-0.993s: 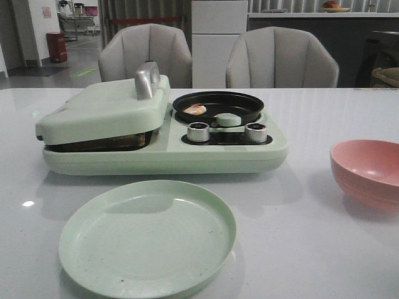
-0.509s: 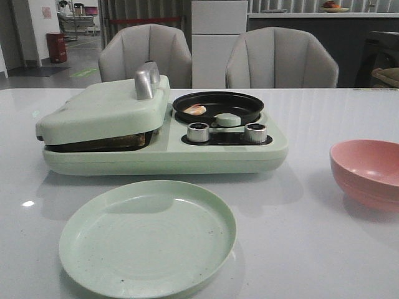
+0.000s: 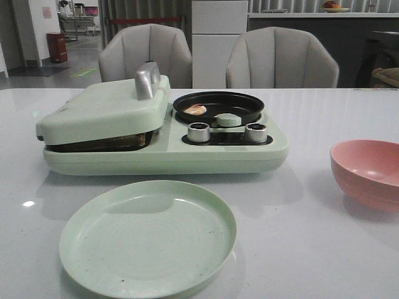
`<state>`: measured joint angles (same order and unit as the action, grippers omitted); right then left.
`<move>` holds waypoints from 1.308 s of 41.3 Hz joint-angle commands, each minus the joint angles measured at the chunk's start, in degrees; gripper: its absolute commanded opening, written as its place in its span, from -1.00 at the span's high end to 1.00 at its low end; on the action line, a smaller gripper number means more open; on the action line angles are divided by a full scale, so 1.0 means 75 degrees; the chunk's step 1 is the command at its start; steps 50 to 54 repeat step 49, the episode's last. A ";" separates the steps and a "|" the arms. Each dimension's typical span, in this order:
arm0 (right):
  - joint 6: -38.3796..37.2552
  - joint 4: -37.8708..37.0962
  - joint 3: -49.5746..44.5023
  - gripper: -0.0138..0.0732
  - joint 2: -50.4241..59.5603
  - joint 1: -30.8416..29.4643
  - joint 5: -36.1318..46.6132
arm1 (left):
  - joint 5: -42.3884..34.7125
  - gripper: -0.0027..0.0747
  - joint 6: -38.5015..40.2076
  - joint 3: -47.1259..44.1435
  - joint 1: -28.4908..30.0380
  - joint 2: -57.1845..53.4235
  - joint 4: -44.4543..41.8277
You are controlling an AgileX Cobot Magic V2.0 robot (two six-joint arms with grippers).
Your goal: Make breakfast with bread and shrimp
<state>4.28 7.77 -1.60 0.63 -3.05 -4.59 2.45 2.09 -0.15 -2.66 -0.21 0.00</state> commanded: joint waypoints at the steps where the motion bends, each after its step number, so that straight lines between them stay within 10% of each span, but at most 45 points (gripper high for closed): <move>1: 0.0015 0.0096 0.0130 0.65 0.0160 0.0061 0.0776 | -0.0680 0.67 0.0002 -0.0234 0.0026 -0.0136 0.0091; 54: 0.0015 0.0089 0.0130 0.65 0.0160 0.0352 0.0703 | -0.0680 0.67 0.0002 -0.0234 0.0026 -0.0136 0.0091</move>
